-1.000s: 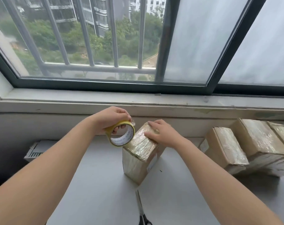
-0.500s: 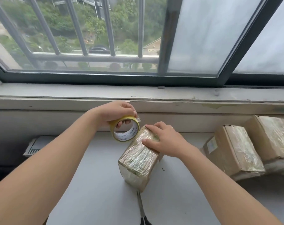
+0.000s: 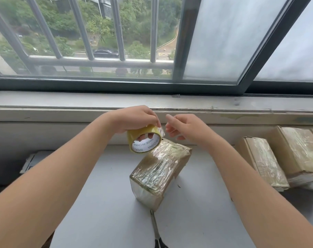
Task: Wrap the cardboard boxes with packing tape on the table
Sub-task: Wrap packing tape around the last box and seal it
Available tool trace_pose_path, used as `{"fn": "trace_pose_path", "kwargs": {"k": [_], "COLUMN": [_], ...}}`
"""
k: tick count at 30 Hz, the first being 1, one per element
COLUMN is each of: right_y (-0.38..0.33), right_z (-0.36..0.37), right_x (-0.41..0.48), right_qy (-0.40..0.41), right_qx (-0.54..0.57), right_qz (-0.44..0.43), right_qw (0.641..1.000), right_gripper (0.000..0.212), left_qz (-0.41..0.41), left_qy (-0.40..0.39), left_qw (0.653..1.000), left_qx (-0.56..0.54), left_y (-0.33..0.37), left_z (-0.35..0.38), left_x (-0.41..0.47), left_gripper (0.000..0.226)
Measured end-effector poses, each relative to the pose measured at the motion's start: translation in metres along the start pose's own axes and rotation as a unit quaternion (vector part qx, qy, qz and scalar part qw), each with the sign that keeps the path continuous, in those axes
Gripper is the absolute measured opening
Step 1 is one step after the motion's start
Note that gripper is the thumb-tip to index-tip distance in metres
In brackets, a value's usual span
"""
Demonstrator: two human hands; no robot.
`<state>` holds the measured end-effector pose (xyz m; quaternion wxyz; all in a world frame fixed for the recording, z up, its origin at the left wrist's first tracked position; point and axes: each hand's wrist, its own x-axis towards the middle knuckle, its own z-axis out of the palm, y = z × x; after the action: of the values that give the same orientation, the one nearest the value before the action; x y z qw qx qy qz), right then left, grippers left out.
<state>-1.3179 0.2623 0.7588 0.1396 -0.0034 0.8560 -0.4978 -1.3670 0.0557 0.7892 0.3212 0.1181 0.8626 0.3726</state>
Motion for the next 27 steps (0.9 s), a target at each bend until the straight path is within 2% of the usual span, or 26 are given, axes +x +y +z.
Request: {"fn": "trace_pose_path", "kwargs": {"k": [2, 6, 11, 14, 17, 20, 23, 27], "right_y": [-0.015, -0.022, -0.017, -0.01, -0.004, -0.003, -0.002, 0.007], "right_z": [-0.001, -0.002, 0.004, 0.011, 0.008, -0.004, -0.021, -0.031], "right_x": [0.004, 0.008, 0.015, 0.02, 0.024, 0.032, 0.04, 0.048], "right_qy": [-0.043, -0.056, -0.079, -0.067, -0.057, -0.019, -0.022, -0.045], "right_qx": [-0.05, -0.031, -0.031, -0.024, -0.017, -0.084, -0.144, -0.181], "right_qz": [-0.026, -0.045, -0.033, -0.07, -0.099, -0.136, -0.134, -0.111], "right_qw": [0.997, 0.997, 0.996, 0.995, 0.993, 0.987, 0.98, 0.976], "right_gripper": [0.057, 0.05, 0.055, 0.041, 0.036, 0.037, 0.037, 0.038], "left_qz": [0.016, 0.03, 0.032, 0.04, 0.038, 0.042, 0.048, 0.031], "left_qy": [0.007, 0.046, 0.06, 0.078, 0.086, 0.121, 0.161, 0.144], "left_qw": [1.0, 0.998, 0.995, 0.994, 0.994, 0.991, 0.985, 0.986], "left_qx": [-0.014, -0.022, -0.072, -0.062, -0.058, -0.025, 0.026, 0.084], "left_y": [0.004, 0.004, 0.004, 0.007, 0.007, 0.006, 0.008, 0.014], "left_z": [0.002, 0.001, 0.001, 0.003, 0.007, 0.015, 0.012, 0.004], "left_x": [-0.002, -0.006, -0.014, -0.015, -0.016, -0.015, -0.022, -0.038], "left_gripper": [0.021, 0.021, 0.025, 0.026, 0.024, 0.017, 0.038, 0.023]}}
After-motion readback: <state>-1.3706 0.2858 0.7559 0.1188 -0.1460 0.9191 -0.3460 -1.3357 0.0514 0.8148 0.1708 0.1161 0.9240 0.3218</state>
